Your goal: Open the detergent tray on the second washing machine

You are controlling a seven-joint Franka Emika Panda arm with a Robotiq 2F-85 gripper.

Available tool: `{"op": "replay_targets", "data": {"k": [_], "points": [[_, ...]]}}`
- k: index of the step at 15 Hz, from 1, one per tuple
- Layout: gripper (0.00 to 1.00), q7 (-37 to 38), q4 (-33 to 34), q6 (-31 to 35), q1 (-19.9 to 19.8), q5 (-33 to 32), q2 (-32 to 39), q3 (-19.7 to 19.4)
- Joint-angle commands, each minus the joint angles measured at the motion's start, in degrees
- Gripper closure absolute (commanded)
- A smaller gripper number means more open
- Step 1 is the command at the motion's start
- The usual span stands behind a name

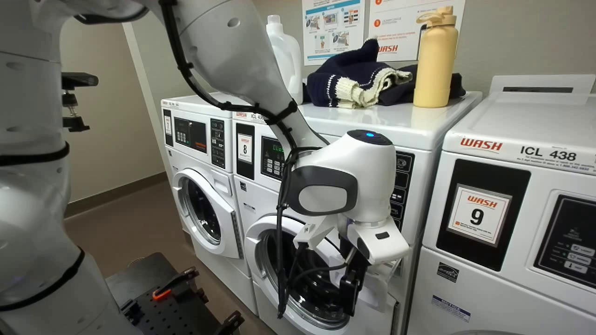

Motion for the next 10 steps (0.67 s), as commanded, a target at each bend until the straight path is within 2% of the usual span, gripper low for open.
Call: {"op": "replay_targets", "data": {"k": [1, 10], "points": [[0.00, 3.37, -2.54, -2.29, 0.59, -4.22, -1.84, -2.62], [0.00, 5.98, -3.39, -2.93, 1.11, -6.44, -2.77, -3.36]]}}
